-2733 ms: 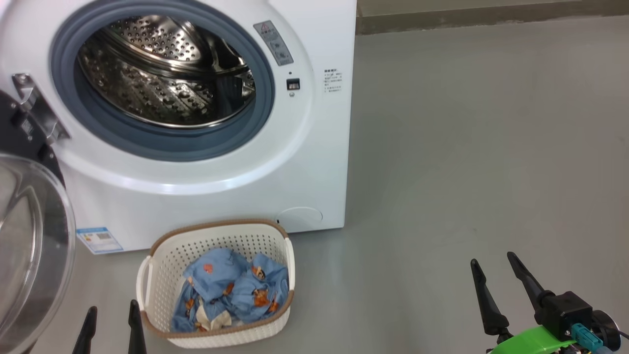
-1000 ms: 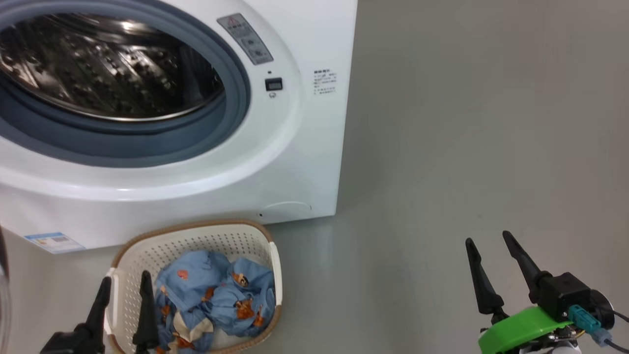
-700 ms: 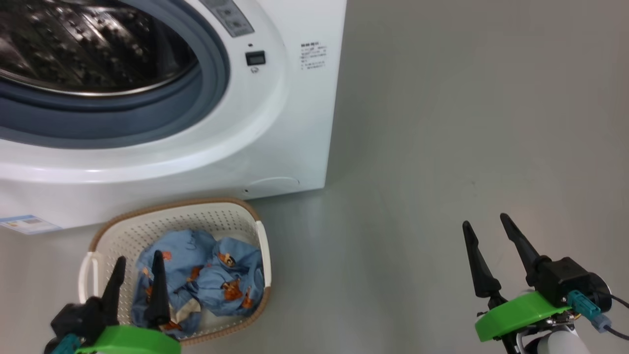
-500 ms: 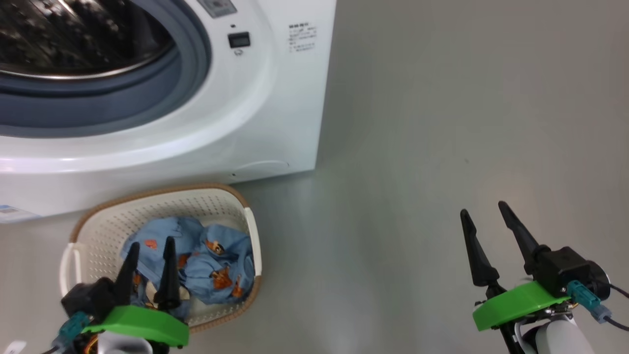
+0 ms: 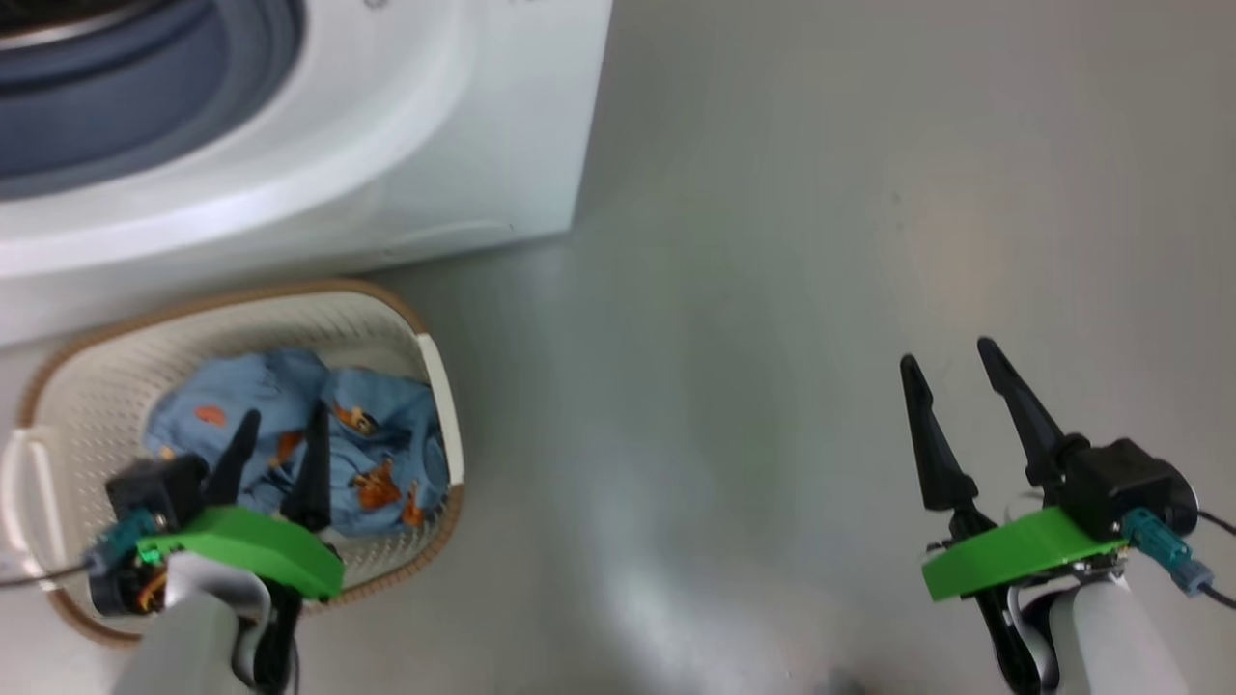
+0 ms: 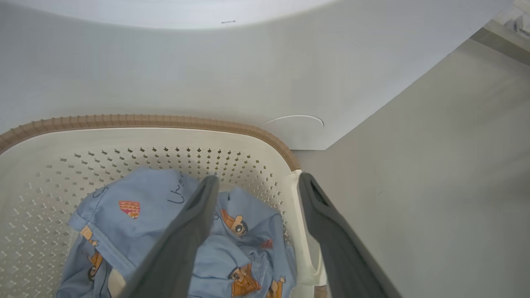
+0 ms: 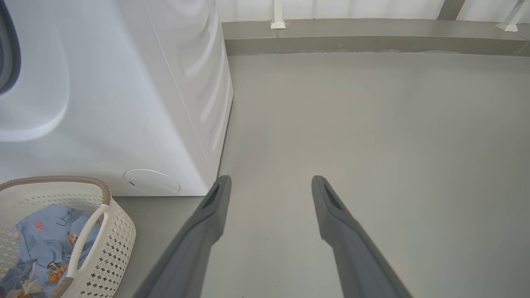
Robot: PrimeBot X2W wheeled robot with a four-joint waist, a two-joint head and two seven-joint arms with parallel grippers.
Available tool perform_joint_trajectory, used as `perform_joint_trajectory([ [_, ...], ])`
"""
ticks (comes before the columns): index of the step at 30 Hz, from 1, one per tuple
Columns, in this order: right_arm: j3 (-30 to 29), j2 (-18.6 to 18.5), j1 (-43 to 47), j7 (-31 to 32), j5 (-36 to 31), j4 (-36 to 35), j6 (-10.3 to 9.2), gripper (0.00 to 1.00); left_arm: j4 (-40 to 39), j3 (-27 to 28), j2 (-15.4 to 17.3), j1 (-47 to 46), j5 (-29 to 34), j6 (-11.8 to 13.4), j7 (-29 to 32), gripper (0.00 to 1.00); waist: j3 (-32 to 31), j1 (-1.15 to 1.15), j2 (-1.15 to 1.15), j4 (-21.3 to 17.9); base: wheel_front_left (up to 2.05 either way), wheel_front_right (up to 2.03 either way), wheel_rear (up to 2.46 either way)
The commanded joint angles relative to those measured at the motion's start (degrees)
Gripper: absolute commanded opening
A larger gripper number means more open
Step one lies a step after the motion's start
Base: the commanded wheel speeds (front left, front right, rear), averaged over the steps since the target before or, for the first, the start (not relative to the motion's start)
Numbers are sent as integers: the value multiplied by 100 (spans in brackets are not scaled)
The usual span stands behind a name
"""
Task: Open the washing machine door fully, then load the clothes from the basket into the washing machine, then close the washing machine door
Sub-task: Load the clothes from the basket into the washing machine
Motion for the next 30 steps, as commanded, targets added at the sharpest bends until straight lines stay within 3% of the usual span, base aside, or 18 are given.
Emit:
perform_joint_trajectory([
  [1, 153, 0, -71, -68, 68, -148, 9, 100, 20, 103, 207, -113, -82, -16, -23, 100, 461, 0, 0, -171, 0, 0, 0],
  [11, 246, 0, -321, -68, 202, -236, 9, 100, 895, -402, 642, -899, -609, -16, 226, 100, 1167, 0, 0, -367, 0, 0, 0],
  [24, 440, 0, -536, -68, 357, -297, 9, 100, 1457, -1249, 1269, -1733, -1289, -16, 1240, 100, 1872, 0, 0, -580, 0, 0, 0],
  [30, 514, 0, -597, -68, 474, -294, 9, 100, 1675, -1461, 1397, -2105, -1384, -16, 1660, 100, 2076, 0, 0, -687, 0, 0, 0],
])
